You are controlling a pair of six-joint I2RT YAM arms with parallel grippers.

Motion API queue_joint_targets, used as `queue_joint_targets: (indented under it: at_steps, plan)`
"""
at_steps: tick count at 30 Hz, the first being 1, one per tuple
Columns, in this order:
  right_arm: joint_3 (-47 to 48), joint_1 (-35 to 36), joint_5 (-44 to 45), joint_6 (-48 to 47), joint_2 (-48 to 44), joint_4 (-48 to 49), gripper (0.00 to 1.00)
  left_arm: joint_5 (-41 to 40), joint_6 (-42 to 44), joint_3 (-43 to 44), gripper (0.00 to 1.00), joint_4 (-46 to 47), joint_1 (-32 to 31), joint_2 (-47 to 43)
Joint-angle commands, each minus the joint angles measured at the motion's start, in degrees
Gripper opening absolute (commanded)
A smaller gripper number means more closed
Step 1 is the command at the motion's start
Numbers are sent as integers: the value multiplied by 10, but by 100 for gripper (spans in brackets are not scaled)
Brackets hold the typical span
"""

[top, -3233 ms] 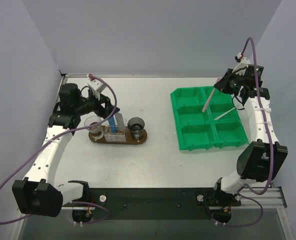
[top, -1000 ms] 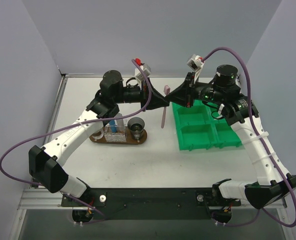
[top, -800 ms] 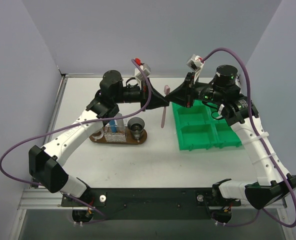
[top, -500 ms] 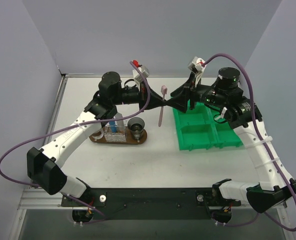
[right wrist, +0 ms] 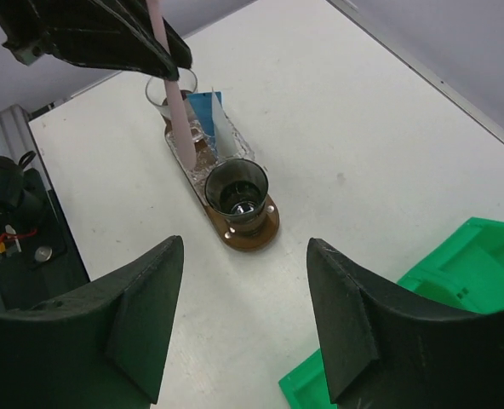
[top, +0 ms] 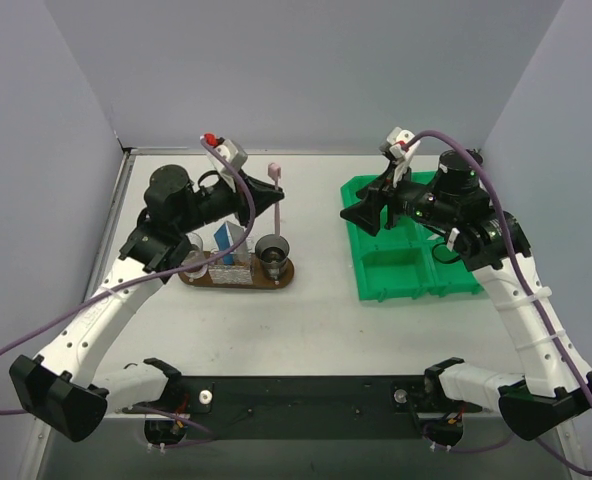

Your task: Prepare toiletry sets of a toothbrush and toothpaste on the tray

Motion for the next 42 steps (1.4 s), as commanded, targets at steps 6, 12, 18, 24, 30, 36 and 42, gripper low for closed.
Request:
queue_joint_targets:
  at_steps: [6, 12, 18, 24, 30, 36, 42]
  plan:
    - [-12, -6, 55, -31, 1, 14, 55, -149, 60, -70, 0, -77, 49, -99]
    - [-17, -18, 61, -32, 21, 18, 55, -203, 60, -125, 0, -86, 60, -136]
    - [-20, -34, 65, -38, 36, 19, 55, -259, 45, -174, 0, -72, 66, -156]
    - [-34, -49, 58, -36, 43, 32, 54, -310, 25, -204, 0, -46, 73, -163]
    - [-34, -62, 47, -28, 47, 42, 54, -332, 20, -242, 0, 4, 75, -175]
    - [-34, -74, 42, -25, 49, 42, 54, -357, 10, -284, 0, 57, 77, -178]
    - [-41, -84, 39, -25, 46, 42, 54, -356, 1, -316, 0, 120, 78, -174]
